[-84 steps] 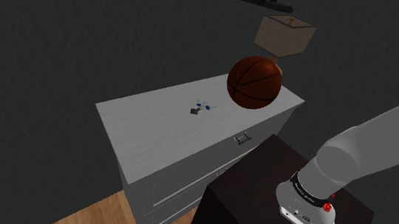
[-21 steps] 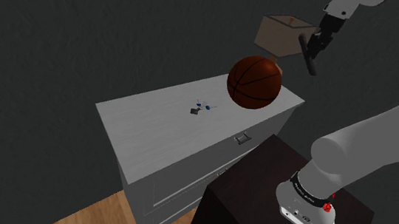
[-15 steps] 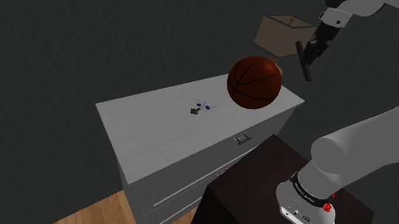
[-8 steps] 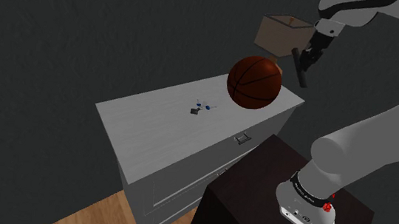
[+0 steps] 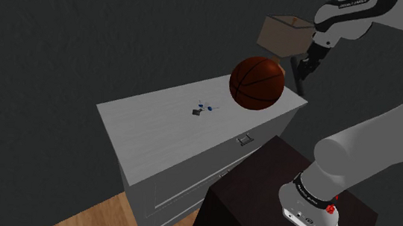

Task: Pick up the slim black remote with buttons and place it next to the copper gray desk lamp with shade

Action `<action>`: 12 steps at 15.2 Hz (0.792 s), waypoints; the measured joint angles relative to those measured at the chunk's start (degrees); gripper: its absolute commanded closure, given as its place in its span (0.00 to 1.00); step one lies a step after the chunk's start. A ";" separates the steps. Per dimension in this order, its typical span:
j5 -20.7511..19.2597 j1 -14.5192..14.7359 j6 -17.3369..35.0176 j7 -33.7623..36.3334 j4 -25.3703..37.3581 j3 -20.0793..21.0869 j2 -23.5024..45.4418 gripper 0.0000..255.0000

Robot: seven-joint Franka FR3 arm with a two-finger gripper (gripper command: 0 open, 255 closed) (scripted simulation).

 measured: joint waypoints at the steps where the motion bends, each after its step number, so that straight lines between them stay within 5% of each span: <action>1: 0.08 0.02 0.74 -0.09 -0.46 -0.07 0.30 1.00; 12: 1.14 0.11 9.62 -1.40 -6.21 -0.87 3.64 1.00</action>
